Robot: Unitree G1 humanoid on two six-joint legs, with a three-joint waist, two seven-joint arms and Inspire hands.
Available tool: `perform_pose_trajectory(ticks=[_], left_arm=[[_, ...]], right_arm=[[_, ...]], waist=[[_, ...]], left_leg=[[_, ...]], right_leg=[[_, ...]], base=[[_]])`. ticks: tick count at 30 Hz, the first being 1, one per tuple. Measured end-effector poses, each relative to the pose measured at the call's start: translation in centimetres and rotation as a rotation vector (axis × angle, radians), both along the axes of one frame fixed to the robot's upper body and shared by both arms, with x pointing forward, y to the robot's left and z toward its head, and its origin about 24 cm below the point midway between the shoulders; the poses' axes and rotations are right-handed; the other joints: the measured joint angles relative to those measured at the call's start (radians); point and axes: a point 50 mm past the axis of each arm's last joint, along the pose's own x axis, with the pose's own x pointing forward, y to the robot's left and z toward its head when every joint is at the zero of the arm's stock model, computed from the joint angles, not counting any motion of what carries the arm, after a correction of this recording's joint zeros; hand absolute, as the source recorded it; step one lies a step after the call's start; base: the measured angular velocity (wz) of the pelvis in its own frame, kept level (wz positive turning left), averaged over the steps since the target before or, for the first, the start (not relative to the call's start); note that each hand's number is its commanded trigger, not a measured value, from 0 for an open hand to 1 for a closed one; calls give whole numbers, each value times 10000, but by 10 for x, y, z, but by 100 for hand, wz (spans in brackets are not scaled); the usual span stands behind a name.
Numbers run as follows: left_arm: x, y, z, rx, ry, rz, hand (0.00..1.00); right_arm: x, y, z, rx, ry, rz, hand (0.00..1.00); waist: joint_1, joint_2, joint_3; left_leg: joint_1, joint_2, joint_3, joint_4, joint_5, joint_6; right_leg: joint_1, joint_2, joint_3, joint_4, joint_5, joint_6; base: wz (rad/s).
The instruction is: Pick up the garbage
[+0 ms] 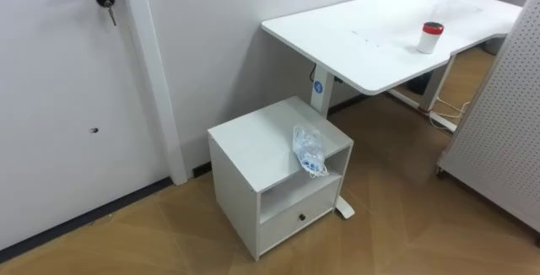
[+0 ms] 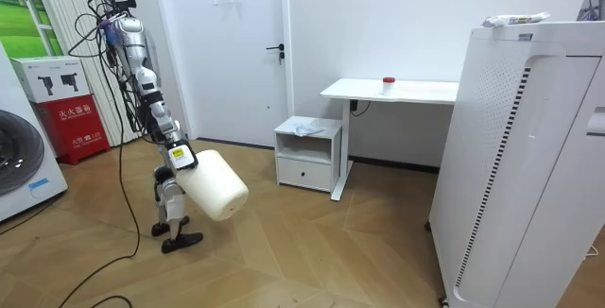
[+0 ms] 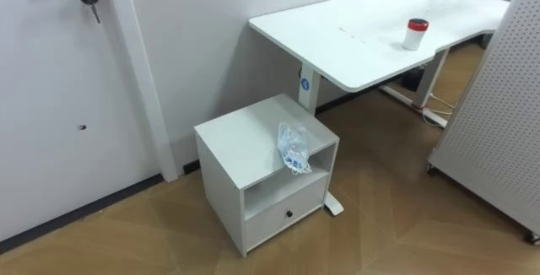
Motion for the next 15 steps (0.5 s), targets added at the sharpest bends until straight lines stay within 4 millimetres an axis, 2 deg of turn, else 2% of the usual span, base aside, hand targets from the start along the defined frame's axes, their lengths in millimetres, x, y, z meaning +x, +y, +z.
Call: perform_pose_trajectory(ticks=[15], left_arm=[[-2,0,0,-7,99,24,0]], right_arm=[[-1,0,0,25,97,-42,100]], waist=[[-2,31,-22]], left_leg=[[-143,2,-16,195,-21,-8]], right_leg=[[-67,-4,-7,60,1,-1]], base=[[0]])
